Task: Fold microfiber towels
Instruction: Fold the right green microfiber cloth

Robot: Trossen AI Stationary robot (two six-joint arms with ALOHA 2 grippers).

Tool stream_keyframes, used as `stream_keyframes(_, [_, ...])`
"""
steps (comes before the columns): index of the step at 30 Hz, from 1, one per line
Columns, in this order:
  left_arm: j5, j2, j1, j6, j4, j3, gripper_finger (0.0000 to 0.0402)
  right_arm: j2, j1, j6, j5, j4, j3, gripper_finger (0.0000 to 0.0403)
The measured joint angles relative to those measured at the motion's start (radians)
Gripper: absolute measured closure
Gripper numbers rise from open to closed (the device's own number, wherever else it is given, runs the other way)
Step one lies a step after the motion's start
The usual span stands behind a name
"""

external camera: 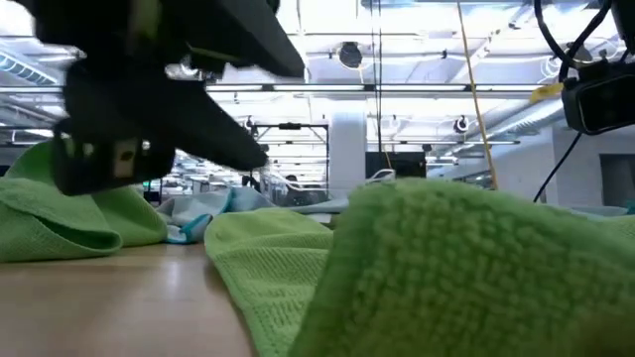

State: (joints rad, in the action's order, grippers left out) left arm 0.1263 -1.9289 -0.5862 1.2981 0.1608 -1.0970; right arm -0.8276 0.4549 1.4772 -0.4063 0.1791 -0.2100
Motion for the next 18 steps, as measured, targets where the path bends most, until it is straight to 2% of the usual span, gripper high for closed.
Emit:
stream_keyframes(4, [0.028,0.0,0.033,0.06,-0.056,0.0,0.0237,0.0,-0.004,-0.035,0.016,0.012,0.0,0.0201])
stream_keyframes(7, [0.029,0.0,0.072,0.049,-0.074,0.0,0.0239,0.0,-0.02,-0.056,0.04,0.032,-0.001,0.0187])
stream_keyframes(14, [0.03,0.0,0.212,-0.089,-0.143,-0.001,0.0267,0.0,-0.11,-0.12,0.07,0.068,-0.004,0.0198])
stream_keyframes(18, [0.022,0.045,0.307,-0.184,-0.206,-0.006,0.0291,-0.016,-0.134,-0.179,0.121,0.044,-0.077,0.0209])
